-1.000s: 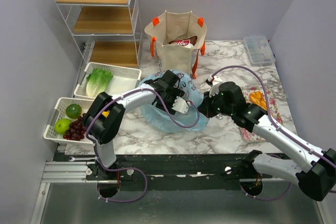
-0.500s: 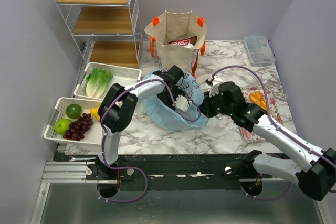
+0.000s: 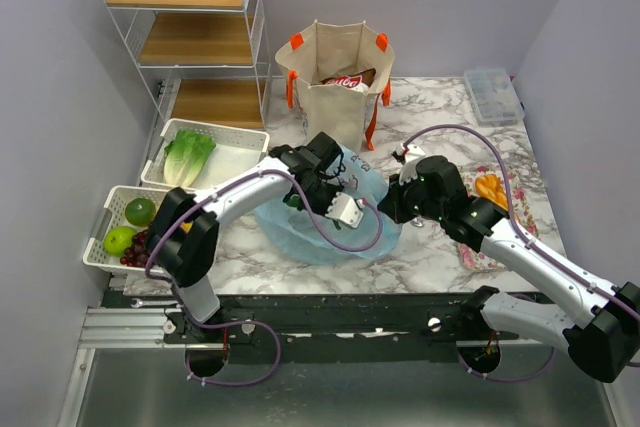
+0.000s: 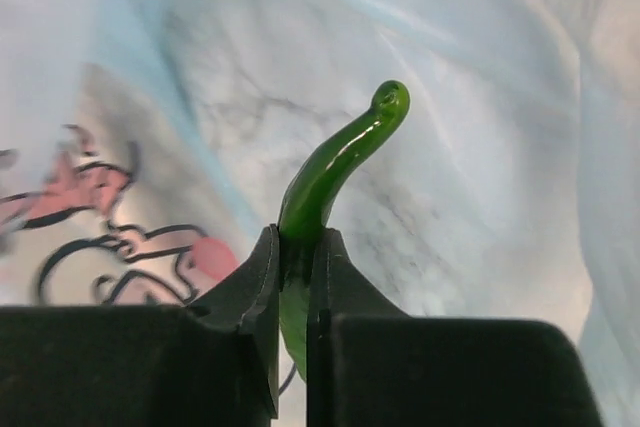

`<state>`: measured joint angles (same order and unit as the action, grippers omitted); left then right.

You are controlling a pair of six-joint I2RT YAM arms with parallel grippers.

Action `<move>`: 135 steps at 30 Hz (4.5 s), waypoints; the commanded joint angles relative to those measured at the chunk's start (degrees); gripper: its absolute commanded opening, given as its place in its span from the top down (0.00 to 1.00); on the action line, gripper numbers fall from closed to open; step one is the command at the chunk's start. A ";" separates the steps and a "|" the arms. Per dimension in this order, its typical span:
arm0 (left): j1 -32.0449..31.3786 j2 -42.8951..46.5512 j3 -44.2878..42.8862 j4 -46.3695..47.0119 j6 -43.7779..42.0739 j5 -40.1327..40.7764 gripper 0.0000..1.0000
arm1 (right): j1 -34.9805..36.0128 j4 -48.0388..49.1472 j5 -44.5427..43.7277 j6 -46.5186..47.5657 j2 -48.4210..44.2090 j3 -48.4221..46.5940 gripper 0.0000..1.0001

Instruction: Untie the knot of the grocery bags and take out the mixed food

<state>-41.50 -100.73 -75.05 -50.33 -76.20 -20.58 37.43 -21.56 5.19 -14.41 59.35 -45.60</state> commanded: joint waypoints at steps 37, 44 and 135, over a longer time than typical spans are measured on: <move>40.46 12.68 -2.83 20.20 56.99 7.25 1.00 | 0.18 0.37 -3.26 5.78 3.08 -12.90 0.99; 40.97 -0.43 -5.72 18.42 53.64 14.30 1.00 | 0.10 -3.01 -4.51 6.06 4.86 -20.95 0.99; 1.65 8.94 -25.56 -15.29 32.52 0.44 1.00 | -32.33 -15.63 23.94 21.45 38.63 -62.15 0.01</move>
<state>-38.94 -96.95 -102.96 -56.36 -48.29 -12.45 5.50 -32.36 23.16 6.68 98.26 -105.93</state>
